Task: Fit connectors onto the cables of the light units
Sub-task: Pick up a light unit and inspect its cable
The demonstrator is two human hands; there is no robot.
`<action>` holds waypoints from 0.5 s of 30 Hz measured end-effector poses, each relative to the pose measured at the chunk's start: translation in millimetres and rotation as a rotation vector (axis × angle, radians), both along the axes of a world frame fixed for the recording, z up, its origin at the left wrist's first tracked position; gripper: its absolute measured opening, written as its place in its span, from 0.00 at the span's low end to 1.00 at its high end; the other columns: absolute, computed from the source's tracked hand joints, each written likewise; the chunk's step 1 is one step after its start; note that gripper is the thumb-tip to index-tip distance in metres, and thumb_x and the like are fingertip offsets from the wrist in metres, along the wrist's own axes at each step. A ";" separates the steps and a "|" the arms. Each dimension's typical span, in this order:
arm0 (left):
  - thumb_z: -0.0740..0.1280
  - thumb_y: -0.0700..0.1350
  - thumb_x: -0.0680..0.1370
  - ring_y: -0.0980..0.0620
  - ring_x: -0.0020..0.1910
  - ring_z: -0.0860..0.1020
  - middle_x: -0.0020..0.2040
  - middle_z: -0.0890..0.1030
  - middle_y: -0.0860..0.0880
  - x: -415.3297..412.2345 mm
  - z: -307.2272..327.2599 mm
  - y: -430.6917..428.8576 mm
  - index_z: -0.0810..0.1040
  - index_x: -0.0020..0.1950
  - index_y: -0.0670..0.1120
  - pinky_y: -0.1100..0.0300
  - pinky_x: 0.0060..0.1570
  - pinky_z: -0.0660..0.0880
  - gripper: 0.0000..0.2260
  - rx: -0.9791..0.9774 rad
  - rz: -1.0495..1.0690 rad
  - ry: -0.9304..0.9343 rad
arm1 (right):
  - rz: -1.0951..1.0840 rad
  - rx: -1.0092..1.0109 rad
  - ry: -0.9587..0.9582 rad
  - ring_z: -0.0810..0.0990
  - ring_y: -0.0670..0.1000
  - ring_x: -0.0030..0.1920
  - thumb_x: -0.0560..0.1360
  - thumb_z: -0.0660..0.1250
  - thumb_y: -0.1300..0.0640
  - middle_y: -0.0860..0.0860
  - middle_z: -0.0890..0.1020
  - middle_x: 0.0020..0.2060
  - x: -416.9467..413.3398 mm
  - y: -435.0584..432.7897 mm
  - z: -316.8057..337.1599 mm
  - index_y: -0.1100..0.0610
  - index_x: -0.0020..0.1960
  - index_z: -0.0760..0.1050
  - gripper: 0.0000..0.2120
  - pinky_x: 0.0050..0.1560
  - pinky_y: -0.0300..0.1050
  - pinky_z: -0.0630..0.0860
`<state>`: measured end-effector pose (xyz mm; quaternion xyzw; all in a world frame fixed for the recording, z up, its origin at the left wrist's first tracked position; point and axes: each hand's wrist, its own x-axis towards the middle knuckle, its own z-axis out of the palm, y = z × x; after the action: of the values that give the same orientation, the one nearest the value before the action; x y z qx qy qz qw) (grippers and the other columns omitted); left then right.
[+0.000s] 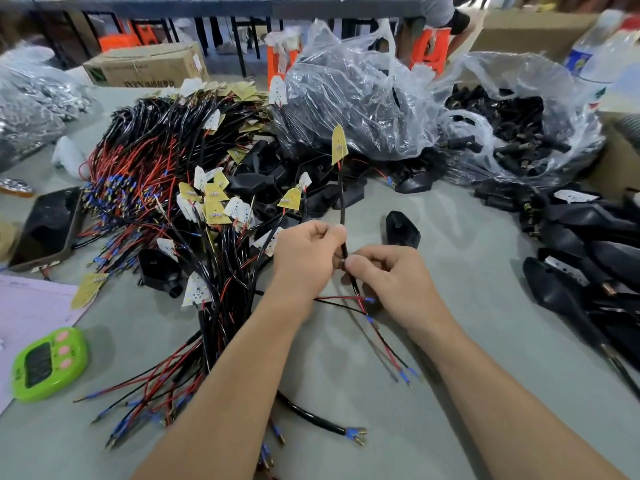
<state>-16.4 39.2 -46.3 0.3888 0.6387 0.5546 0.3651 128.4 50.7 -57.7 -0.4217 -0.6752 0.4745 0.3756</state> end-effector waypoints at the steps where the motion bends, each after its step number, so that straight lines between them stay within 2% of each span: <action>1: 0.70 0.41 0.78 0.58 0.24 0.74 0.26 0.78 0.53 1.0 -0.3 0.9 0.80 0.36 0.44 0.67 0.27 0.71 0.10 0.022 -0.024 -0.017 | 0.052 -0.062 0.050 0.69 0.49 0.27 0.72 0.70 0.49 0.54 0.76 0.25 2.0 1.9 1.5 0.55 0.39 0.84 0.11 0.30 0.41 0.65; 4: 0.71 0.45 0.78 0.57 0.29 0.74 0.29 0.78 0.53 3.5 -2.5 1.4 0.82 0.38 0.45 0.62 0.34 0.73 0.09 0.048 -0.077 0.049 | 0.132 -0.158 0.094 0.66 0.51 0.23 0.70 0.71 0.50 0.58 0.75 0.23 8.3 8.3 1.5 0.57 0.38 0.83 0.11 0.25 0.39 0.61; 7: 0.68 0.55 0.74 0.57 0.30 0.76 0.30 0.81 0.54 8.9 -2.8 0.6 0.85 0.36 0.51 0.58 0.38 0.74 0.12 0.007 -0.156 0.128 | 0.013 -0.168 0.237 0.67 0.51 0.23 0.71 0.70 0.53 0.65 0.79 0.30 11.4 16.2 0.7 0.57 0.37 0.81 0.08 0.25 0.41 0.61; 9: 0.64 0.55 0.73 0.54 0.30 0.79 0.32 0.83 0.52 13.8 -3.2 -1.2 0.85 0.36 0.51 0.57 0.37 0.77 0.13 -0.030 -0.238 0.229 | -0.122 -0.115 0.327 0.68 0.50 0.23 0.73 0.68 0.57 0.62 0.81 0.32 14.2 22.9 3.5 0.55 0.37 0.81 0.07 0.24 0.41 0.63; 11: 0.63 0.53 0.73 0.51 0.33 0.79 0.33 0.82 0.51 15.7 -8.4 -4.5 0.84 0.40 0.46 0.53 0.37 0.76 0.14 -0.034 -0.308 0.469 | -0.223 -0.060 0.382 0.68 0.49 0.21 0.75 0.66 0.59 0.57 0.82 0.31 19.5 28.9 7.8 0.54 0.37 0.81 0.09 0.22 0.39 0.65; 13: 0.65 0.49 0.75 0.58 0.31 0.75 0.31 0.79 0.57 16.0 -12.8 -8.3 0.85 0.43 0.48 0.61 0.34 0.71 0.09 -0.034 -0.310 0.655 | -0.338 -0.001 0.393 0.69 0.48 0.22 0.76 0.65 0.58 0.57 0.82 0.30 28.2 34.0 12.1 0.52 0.37 0.79 0.10 0.22 0.38 0.65; 15: 0.67 0.46 0.77 0.64 0.31 0.75 0.29 0.77 0.65 16.1 -12.9 -10.5 0.86 0.44 0.51 0.71 0.32 0.66 0.07 -0.041 -0.289 0.693 | -0.496 0.041 0.368 0.70 0.48 0.23 0.75 0.65 0.56 0.56 0.79 0.28 39.4 39.2 14.4 0.50 0.37 0.78 0.09 0.24 0.37 0.66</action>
<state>-0.3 28.7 -59.2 0.6322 0.6737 0.3202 0.2094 167.8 89.9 -43.3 -0.4728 -0.4820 0.4230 0.6043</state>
